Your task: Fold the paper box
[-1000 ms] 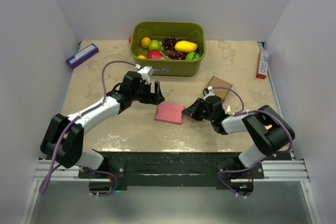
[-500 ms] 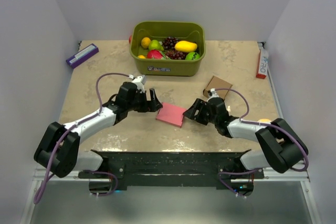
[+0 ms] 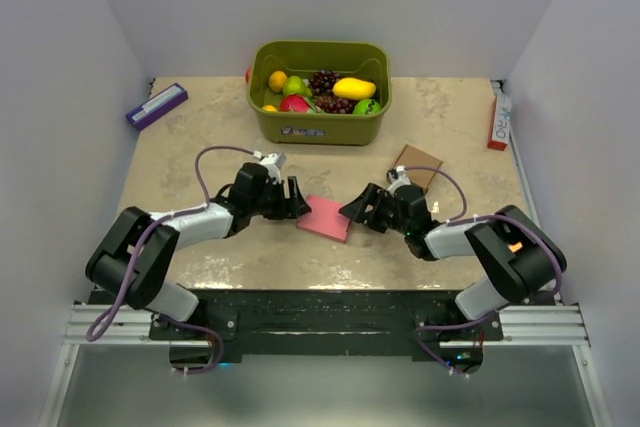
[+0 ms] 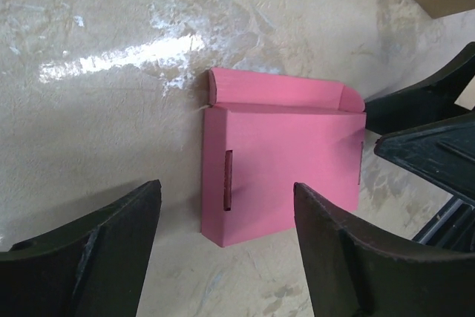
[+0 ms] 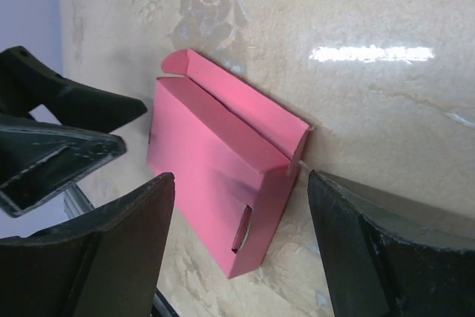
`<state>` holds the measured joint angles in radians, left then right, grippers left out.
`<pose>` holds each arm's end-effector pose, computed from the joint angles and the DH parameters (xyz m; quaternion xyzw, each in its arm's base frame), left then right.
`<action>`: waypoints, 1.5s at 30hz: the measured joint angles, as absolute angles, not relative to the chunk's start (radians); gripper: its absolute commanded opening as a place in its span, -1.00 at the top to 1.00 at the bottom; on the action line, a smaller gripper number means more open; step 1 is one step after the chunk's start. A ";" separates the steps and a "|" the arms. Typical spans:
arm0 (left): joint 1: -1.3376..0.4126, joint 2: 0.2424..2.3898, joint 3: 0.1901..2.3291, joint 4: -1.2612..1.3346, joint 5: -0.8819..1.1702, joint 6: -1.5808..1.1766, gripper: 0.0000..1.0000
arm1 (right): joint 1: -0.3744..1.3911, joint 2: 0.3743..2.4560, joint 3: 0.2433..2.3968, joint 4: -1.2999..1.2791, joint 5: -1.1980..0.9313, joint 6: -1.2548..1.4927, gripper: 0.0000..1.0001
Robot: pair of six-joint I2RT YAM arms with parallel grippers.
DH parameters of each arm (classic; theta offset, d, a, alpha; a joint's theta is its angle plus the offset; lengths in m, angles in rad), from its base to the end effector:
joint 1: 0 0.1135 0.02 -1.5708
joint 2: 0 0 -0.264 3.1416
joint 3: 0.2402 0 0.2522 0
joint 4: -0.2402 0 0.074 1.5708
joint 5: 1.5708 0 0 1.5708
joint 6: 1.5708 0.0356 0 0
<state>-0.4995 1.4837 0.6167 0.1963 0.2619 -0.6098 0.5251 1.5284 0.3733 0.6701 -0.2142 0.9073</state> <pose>0.2468 -0.1452 0.1612 0.0075 0.8945 -0.3271 0.3047 0.2202 0.1363 0.1267 0.1075 0.8463 0.4063 0.3274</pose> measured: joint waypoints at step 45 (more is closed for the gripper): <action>-0.572 1.146 0.434 0.369 0.204 -0.696 -0.68 | 0.522 1.715 0.310 1.056 -0.331 0.953 -0.44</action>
